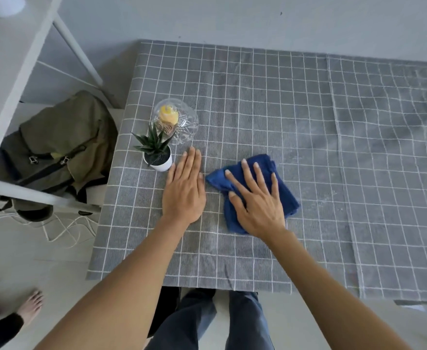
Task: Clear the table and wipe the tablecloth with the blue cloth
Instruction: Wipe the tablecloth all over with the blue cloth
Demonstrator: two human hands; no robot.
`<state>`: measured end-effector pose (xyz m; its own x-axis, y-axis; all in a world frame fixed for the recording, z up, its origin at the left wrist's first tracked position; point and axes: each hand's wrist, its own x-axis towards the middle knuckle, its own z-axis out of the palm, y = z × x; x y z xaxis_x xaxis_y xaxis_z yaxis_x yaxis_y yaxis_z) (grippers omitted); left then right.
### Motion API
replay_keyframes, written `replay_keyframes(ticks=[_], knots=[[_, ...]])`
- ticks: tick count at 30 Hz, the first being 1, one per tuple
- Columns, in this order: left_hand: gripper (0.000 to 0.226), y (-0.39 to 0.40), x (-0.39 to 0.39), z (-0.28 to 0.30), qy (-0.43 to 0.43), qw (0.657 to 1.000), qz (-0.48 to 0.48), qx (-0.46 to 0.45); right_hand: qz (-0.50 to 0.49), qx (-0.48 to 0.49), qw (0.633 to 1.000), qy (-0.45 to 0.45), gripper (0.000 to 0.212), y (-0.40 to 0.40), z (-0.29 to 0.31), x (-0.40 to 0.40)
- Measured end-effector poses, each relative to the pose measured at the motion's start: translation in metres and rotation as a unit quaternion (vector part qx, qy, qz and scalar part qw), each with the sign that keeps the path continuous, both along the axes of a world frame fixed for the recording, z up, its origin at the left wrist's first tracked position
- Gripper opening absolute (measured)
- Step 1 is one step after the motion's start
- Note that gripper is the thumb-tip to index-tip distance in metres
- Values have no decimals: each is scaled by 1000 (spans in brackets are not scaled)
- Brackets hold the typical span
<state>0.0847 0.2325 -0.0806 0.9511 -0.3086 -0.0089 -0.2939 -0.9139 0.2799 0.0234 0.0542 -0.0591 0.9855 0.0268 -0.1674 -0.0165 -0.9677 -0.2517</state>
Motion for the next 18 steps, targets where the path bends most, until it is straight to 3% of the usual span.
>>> replay_keyframes(ticks=[3, 8, 11, 15, 18], knots=[[57, 0, 0, 0, 1, 1000, 1, 3, -21, 0, 1000, 2, 50, -18, 0, 15], [56, 2, -1, -3, 1, 1000, 3, 11, -147, 13, 989, 12, 50, -32, -2, 37], [58, 0, -2, -2, 4, 1000, 8, 13, -108, 20, 994, 12, 50, -21, 1, 25], [59, 1, -2, 0, 2, 1000, 6, 10, 20, 2, 1000, 2, 52, 1, 0, 0], [58, 1, -2, 1, 4, 1000, -1, 7, 15, 0, 1000, -1, 52, 1, -1, 0]])
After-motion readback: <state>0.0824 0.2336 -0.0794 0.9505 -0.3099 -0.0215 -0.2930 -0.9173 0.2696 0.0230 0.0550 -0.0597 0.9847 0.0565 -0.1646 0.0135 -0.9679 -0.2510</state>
